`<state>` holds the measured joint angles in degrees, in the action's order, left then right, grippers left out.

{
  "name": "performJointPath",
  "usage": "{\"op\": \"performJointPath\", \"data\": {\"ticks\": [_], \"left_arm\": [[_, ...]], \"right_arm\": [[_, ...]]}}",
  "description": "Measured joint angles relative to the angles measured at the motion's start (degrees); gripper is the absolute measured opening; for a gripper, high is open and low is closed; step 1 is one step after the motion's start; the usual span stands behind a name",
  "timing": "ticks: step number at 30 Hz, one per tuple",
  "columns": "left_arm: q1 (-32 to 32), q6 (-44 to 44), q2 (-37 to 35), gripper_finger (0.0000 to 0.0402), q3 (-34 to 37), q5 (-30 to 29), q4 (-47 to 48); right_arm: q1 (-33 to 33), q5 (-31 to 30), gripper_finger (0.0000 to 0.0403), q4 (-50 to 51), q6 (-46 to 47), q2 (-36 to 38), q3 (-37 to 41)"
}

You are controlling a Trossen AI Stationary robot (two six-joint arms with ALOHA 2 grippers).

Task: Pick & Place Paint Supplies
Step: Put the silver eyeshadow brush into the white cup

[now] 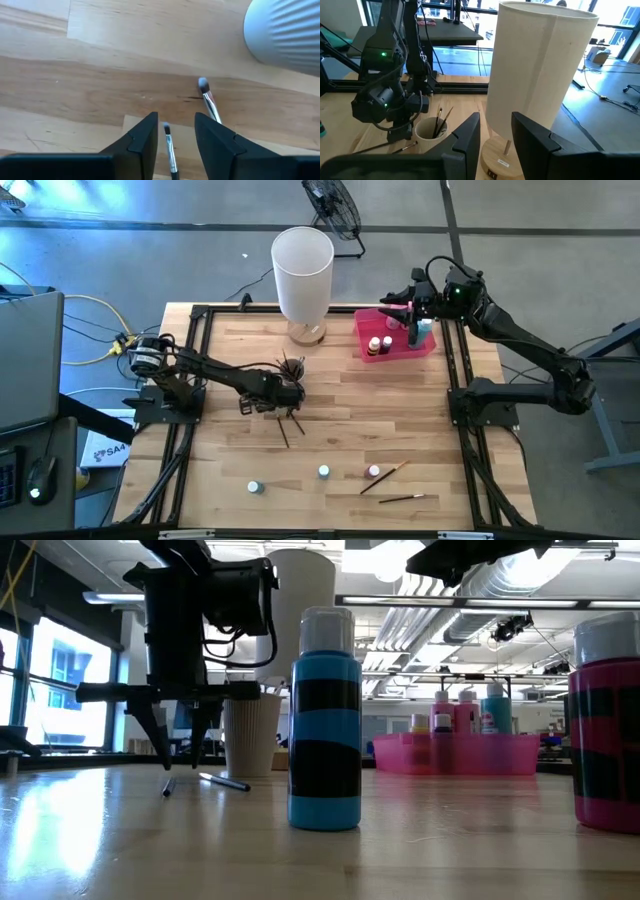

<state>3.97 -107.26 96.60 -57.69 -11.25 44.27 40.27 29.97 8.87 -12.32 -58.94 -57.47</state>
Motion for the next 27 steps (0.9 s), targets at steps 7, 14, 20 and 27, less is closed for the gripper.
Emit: {"op": "performJointPath", "data": {"ticks": [7,14,20,27], "left_arm": [[0.1,0.1,3.0,0.0127,-0.2,1.4,-1.3],[0.1,-1.0,4.1,0.0127,-0.2,3.2,-1.7],[0.1,-0.6,4.0,0.0127,-0.8,4.8,-1.0],[0.1,1.7,4.3,0.0127,-2.8,7.6,0.9]], "right_arm": [[0.0,0.0,0.0105,0.2,0.0,0.0,0.0],[0.0,0.0,0.0105,0.5,0.0,0.0,0.0],[0.0,0.0,0.0105,0.8,0.0,0.0,0.0],[0.0,0.0,0.0105,1.1,0.0,0.0,0.0]]}}
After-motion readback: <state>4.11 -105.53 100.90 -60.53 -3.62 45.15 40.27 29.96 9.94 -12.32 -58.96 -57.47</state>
